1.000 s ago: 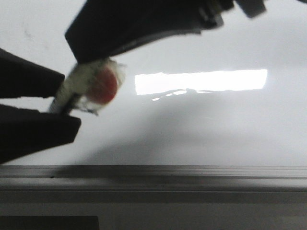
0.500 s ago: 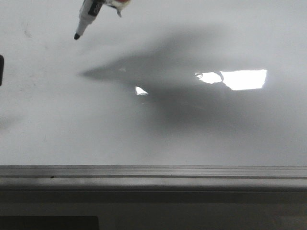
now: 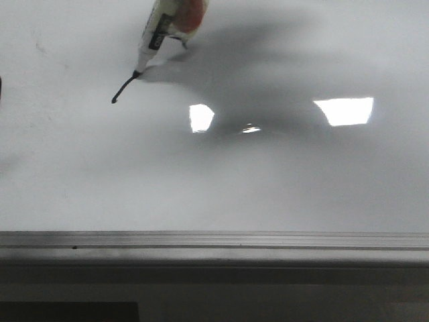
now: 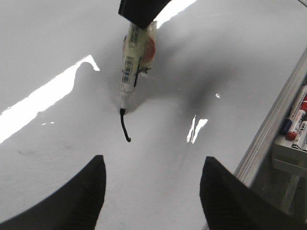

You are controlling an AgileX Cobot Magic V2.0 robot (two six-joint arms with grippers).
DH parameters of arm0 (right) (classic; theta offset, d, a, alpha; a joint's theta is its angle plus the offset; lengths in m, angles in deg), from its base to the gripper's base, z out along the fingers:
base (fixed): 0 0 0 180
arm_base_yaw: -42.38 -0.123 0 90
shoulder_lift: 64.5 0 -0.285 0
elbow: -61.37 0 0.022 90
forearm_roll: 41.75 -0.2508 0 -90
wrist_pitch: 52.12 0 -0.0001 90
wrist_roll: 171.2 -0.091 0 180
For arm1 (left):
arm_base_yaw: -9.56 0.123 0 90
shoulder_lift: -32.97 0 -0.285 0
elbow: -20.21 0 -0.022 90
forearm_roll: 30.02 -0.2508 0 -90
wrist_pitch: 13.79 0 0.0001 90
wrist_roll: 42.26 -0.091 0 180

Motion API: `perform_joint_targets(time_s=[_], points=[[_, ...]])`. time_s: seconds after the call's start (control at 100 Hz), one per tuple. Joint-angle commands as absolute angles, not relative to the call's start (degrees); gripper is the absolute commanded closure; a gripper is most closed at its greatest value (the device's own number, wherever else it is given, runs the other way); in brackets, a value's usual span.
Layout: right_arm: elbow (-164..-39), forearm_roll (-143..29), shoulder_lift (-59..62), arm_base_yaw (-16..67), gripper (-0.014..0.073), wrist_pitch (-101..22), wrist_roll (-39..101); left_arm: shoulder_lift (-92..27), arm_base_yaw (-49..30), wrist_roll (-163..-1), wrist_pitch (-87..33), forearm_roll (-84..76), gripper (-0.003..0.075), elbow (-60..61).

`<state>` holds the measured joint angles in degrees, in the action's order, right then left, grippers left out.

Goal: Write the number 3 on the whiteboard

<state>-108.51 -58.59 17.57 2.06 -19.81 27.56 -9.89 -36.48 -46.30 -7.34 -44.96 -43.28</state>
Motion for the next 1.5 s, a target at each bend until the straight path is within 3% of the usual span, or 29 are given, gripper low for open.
perform_joint_targets(time_s=[0.0,0.21,0.54,0.76,1.49], points=[[-110.4,-55.6,15.7,3.6,0.0658,-18.9,28.4,-9.9,-36.4,-46.1,-3.5,-44.1,0.0322,-41.9],[-108.7,-56.3,19.3,-0.6,0.0658,-17.0,28.4,-9.9,-36.4,-46.1,-3.5,-44.1,0.0322,-41.9],[-108.5,-54.9,16.7,0.1,0.0658,-10.3,26.6,-9.9,-36.4,-46.1,-3.5,-44.3,0.0322,-41.9],[-108.7,-55.0,22.9,-5.1,0.0658,-19.6,26.6,-9.9,-36.4,-46.1,-3.5,-44.3,0.0322,-41.9],[-110.1,-57.9,18.7,-12.9,0.0658,-21.6,26.6,-21.5,-36.4,-45.9,6.3,-44.3,0.0324,-41.9]])
